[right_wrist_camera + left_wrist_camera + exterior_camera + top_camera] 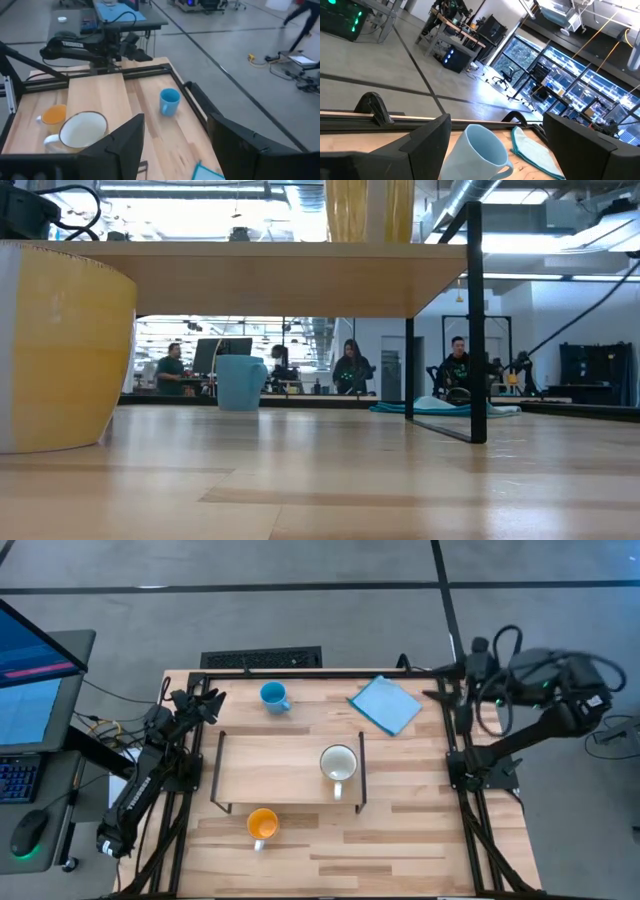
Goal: Stack small to large cups/mugs on shelf
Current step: Put the dark yellow mug on the shelf
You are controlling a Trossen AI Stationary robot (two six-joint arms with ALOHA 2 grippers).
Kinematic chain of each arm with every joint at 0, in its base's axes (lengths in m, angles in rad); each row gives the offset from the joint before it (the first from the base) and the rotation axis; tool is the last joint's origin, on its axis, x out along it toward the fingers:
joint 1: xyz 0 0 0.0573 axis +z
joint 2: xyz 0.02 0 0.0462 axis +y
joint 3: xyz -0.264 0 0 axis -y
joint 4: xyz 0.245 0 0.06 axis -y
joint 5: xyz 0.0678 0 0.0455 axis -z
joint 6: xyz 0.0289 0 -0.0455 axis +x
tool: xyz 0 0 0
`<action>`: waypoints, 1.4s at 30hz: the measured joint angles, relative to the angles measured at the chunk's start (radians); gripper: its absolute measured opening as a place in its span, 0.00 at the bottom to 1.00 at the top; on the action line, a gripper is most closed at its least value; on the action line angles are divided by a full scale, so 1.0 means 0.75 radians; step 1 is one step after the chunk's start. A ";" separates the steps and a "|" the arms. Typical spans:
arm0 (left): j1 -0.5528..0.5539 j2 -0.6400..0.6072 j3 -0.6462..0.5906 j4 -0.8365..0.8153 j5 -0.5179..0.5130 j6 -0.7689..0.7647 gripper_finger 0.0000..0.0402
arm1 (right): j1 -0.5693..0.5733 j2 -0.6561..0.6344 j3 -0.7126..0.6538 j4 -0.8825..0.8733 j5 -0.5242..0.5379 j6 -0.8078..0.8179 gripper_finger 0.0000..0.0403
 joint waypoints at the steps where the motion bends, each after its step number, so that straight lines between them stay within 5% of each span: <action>1: 0.000 0.000 0.000 0.000 0.000 0.001 0.77 | 0.017 -0.039 -0.091 0.068 0.013 0.001 0.59; 11: 0.000 0.000 -0.001 0.000 0.000 0.002 0.77 | 0.125 -0.403 -0.918 0.773 0.036 0.005 0.59; 22: 0.000 0.000 0.000 0.001 0.000 0.000 0.77 | 0.121 -0.696 -1.481 1.169 0.058 0.065 0.59; 27: 0.000 0.000 0.000 0.002 0.001 -0.006 0.77 | 0.114 -0.789 -1.609 1.268 0.074 0.087 0.59; 42: 0.001 0.001 0.004 0.196 0.067 0.010 0.77 | 0.114 -0.817 -1.611 1.318 0.072 0.099 0.59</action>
